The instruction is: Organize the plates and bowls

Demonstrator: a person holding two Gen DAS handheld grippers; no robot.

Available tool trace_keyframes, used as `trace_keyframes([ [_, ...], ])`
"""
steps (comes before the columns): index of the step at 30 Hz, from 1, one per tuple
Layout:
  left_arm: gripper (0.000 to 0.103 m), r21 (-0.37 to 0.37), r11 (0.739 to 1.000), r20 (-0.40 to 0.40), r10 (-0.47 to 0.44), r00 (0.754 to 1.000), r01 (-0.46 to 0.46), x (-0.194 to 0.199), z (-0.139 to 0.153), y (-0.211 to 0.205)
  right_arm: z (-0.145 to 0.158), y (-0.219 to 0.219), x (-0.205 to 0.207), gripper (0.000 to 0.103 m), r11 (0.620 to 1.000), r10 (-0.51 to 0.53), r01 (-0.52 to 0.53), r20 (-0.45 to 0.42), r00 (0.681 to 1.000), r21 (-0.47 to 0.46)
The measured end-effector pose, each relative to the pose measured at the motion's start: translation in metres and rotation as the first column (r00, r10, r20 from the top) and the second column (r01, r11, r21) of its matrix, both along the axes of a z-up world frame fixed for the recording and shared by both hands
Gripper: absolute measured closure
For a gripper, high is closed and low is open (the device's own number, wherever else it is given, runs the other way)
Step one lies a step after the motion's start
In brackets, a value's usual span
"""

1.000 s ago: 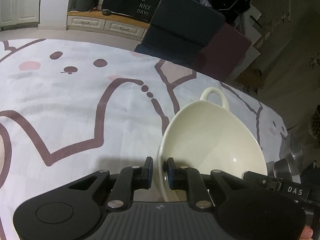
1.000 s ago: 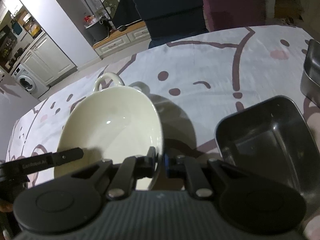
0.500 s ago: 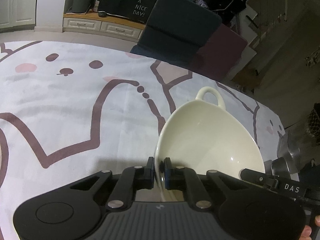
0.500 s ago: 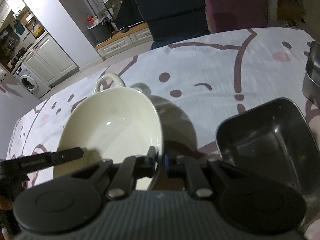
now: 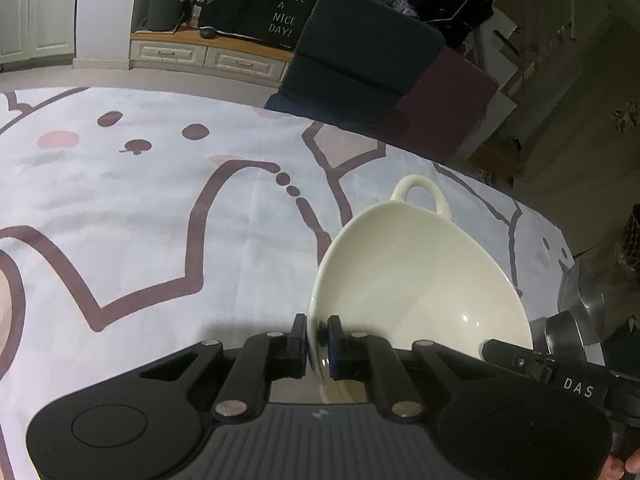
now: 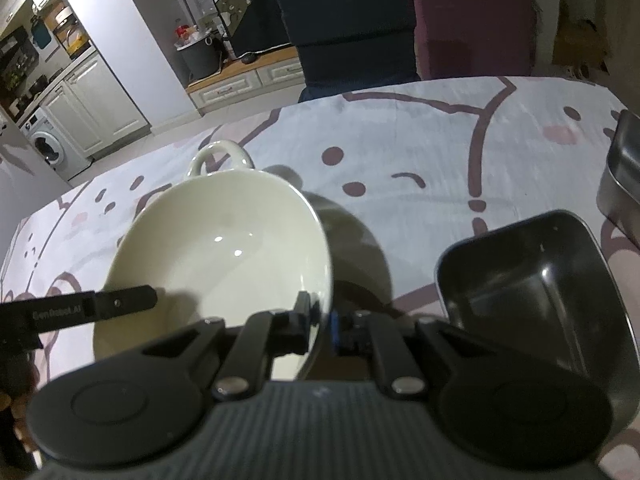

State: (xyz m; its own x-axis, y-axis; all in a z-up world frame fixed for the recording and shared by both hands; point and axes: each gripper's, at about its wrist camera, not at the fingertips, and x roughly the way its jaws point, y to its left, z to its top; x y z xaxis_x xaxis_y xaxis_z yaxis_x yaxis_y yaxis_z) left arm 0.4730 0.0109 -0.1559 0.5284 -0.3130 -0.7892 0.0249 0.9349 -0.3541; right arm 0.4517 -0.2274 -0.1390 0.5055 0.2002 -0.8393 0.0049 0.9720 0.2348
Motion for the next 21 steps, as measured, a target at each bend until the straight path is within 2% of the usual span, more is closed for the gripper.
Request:
trace_keyframes([
  [13, 0.093, 0.003, 1.0, 0.007, 0.003, 1.0, -0.003, -0.009, 0.016, -0.002, 0.012, -0.003, -0.006, 0.091, 1.0, 0.01, -0.01, 0.025, 1.0, -0.006],
  [21, 0.093, 0.01, 1.0, 0.032, -0.009, 0.999, 0.008, -0.026, 0.035, -0.007, 0.028, -0.01, -0.017, 0.091, 1.0, -0.001, 0.001, 0.048, 0.999, -0.001],
])
